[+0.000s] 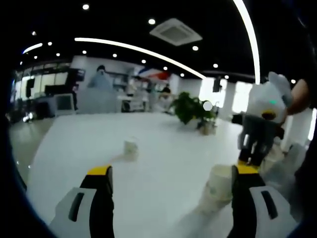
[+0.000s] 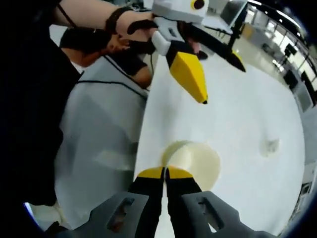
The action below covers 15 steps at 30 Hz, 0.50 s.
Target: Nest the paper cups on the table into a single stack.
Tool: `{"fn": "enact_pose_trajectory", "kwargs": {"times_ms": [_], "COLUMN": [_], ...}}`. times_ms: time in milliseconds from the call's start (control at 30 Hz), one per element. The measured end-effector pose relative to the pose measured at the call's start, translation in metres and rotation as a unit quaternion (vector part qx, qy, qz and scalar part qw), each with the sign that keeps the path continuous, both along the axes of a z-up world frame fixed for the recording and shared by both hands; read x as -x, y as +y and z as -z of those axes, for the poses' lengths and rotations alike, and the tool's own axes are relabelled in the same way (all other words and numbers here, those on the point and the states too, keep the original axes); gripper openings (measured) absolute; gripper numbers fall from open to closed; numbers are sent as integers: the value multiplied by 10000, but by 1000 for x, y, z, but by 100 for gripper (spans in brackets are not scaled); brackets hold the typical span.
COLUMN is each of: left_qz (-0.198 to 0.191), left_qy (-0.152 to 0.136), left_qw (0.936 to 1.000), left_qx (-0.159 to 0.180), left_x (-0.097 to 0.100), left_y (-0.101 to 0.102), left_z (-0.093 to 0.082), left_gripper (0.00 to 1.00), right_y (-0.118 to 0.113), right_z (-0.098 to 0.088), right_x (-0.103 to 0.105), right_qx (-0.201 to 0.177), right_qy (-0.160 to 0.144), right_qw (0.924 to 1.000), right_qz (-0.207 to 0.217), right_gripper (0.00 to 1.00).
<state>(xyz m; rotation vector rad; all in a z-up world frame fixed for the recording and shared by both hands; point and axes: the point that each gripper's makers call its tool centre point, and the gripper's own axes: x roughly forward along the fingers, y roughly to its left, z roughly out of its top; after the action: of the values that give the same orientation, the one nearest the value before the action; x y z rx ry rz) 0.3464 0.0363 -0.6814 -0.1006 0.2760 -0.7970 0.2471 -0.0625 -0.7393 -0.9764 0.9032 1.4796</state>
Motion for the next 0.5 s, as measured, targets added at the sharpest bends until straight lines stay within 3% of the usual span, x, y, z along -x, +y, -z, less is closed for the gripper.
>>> {"fn": "enact_pose_trajectory", "kwargs": {"times_ms": [500], "left_qz": [-27], "left_qy": [47], "left_qw": [10000], "left_qx": [26], "left_x": [1], "left_y": [2], "left_z": [2], "left_gripper": [98], "right_y": [2], "right_z": [11], "right_x": [6], "right_qx": [-78], "right_qy": [74], "right_qw": [9999], "right_qz": [-130], "right_gripper": [0]}}
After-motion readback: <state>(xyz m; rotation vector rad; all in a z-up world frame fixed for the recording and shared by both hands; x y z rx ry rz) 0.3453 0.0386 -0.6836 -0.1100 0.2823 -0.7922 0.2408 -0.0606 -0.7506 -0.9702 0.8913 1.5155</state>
